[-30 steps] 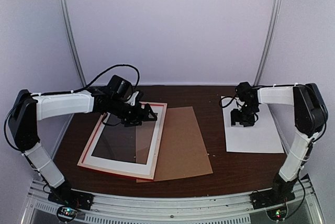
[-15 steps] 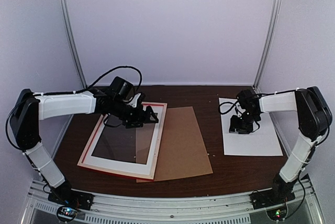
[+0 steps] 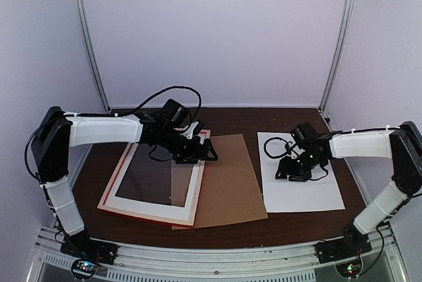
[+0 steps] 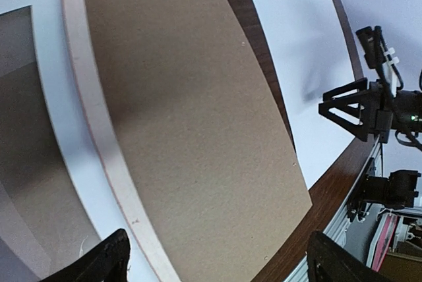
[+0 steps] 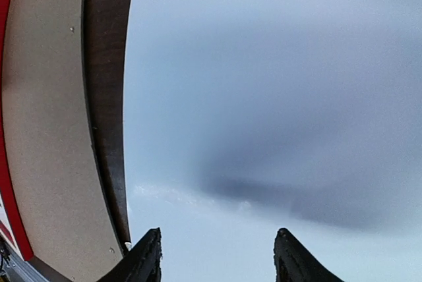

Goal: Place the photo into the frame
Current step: Adjust the photo at the center of the board, then pick up the photo from the center of the board.

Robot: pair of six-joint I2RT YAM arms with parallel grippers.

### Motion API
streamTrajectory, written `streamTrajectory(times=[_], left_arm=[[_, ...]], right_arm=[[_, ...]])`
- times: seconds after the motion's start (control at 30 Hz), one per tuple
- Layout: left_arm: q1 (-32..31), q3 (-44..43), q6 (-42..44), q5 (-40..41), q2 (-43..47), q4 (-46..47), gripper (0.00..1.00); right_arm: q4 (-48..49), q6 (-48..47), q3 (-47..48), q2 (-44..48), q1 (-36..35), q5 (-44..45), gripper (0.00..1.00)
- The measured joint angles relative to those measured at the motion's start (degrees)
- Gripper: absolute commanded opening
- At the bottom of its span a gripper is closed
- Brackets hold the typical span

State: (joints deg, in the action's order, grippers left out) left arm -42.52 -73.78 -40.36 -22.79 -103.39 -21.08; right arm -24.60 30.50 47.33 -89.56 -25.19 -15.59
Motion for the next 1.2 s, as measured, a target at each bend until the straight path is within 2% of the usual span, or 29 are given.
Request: streamTrajectory(times=[0.1,0.23,0.43,0.73,0.87,1.2], left_arm=[[-2.5,-4.3,0.0,-0.2,-4.0,0.0,0.93],[-5.6,-11.9,0.1,-0.8,-10.7,-0.1,0.93],[-9.8,-26.2,0.2,-2.0,-23.1,-0.8,0.92],[-14.8,-45.2,-0.4,-2.9,-38.6,-3.7,0.90],[-16.1,-50.6,-1.2,-2.9,-42.8,-4.5,0.89],[-16.4,-55.6,-4.3,0.5,-45.7,-8.3,0.85]], right_arm=[[-3.0,-0.2,-0.3,6.1,2.1,1.3,0.66],[-5.7,-1.9,0.5,12.6,9.6,4.7,0.69],[-7.9,-4.7,0.5,11.5,21.8,7.3,0.71],[-7.3,-6.9,-2.4,10.6,34.6,7.9,0.71],[-7.1,-7.3,-5.0,10.6,37.3,6.6,0.70],[-6.6,-8.4,-6.6,10.5,38.5,3.5,0.70]])
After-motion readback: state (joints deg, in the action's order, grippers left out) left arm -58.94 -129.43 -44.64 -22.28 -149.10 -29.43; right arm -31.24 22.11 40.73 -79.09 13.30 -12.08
